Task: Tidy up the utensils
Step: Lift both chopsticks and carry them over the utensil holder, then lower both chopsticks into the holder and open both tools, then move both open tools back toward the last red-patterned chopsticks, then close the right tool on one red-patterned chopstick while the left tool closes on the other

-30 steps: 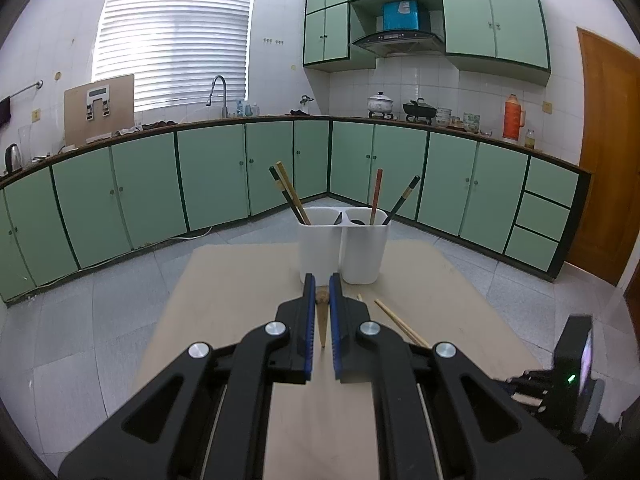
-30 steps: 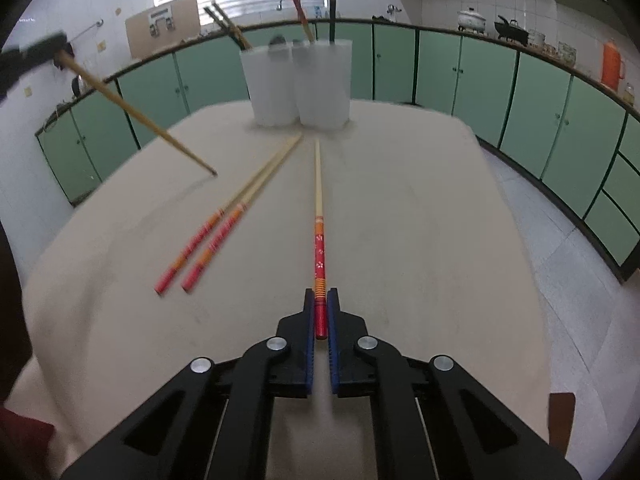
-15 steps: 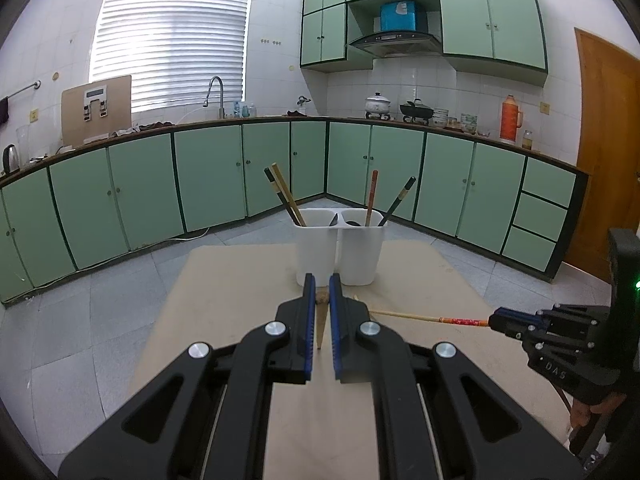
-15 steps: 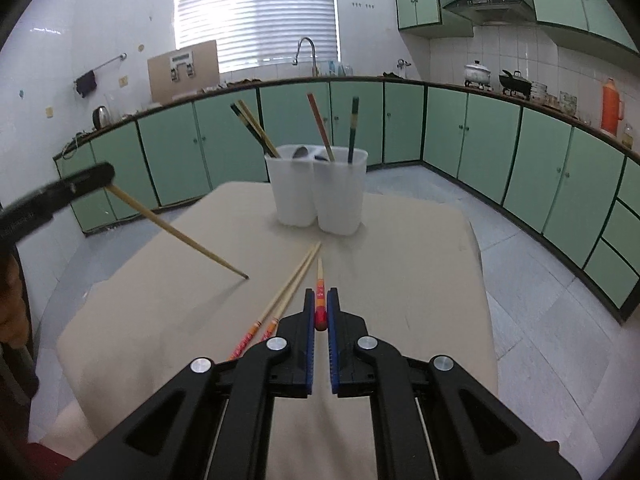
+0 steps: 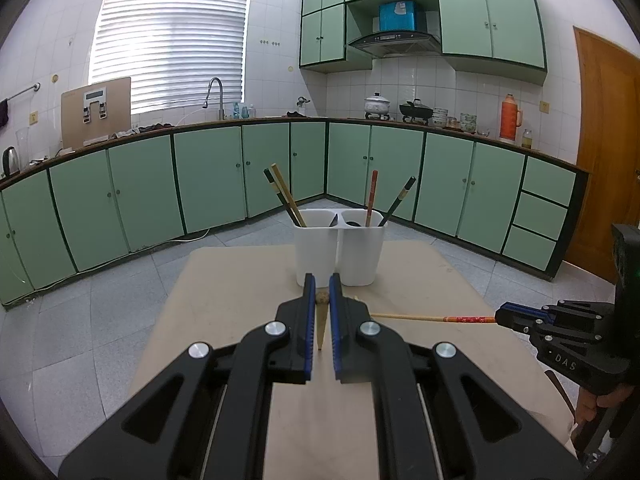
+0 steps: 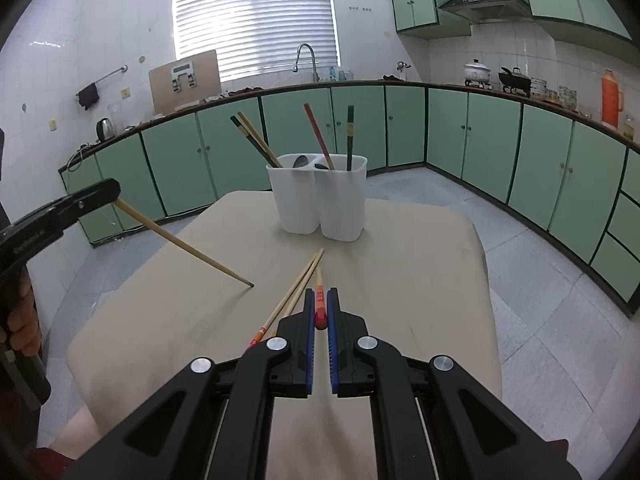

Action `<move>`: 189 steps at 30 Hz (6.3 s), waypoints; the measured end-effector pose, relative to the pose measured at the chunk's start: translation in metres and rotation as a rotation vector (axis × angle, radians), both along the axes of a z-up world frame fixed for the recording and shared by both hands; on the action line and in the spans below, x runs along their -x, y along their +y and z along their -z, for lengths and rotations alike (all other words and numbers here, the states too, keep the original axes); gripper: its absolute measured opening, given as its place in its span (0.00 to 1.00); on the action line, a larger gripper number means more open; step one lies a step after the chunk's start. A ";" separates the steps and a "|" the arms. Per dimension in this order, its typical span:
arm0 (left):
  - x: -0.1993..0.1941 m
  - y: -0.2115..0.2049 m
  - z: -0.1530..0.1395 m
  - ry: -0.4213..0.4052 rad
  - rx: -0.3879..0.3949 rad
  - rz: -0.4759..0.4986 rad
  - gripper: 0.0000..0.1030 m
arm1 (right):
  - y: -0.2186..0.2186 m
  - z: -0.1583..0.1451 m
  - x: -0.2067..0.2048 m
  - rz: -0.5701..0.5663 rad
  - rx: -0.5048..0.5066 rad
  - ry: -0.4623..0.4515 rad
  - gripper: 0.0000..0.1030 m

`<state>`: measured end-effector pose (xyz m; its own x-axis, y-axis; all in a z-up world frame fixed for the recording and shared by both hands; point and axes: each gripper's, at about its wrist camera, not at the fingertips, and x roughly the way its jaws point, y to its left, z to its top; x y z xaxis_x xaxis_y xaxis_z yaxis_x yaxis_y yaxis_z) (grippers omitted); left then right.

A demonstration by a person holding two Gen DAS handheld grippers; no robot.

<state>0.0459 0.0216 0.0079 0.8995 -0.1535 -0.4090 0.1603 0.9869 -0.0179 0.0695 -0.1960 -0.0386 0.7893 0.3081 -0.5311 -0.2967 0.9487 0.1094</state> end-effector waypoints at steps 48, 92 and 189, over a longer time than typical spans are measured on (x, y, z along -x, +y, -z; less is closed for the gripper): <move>-0.061 -0.008 -0.065 -0.120 0.021 0.053 0.06 | -0.001 -0.121 -0.072 -0.061 0.013 -0.166 0.06; -0.230 -0.047 -0.085 -0.175 0.023 0.019 0.06 | 0.026 -0.134 -0.210 -0.114 0.062 -0.121 0.06; -0.028 0.016 0.129 0.339 -0.041 -0.058 0.66 | 0.087 0.105 0.003 0.055 0.090 0.194 0.07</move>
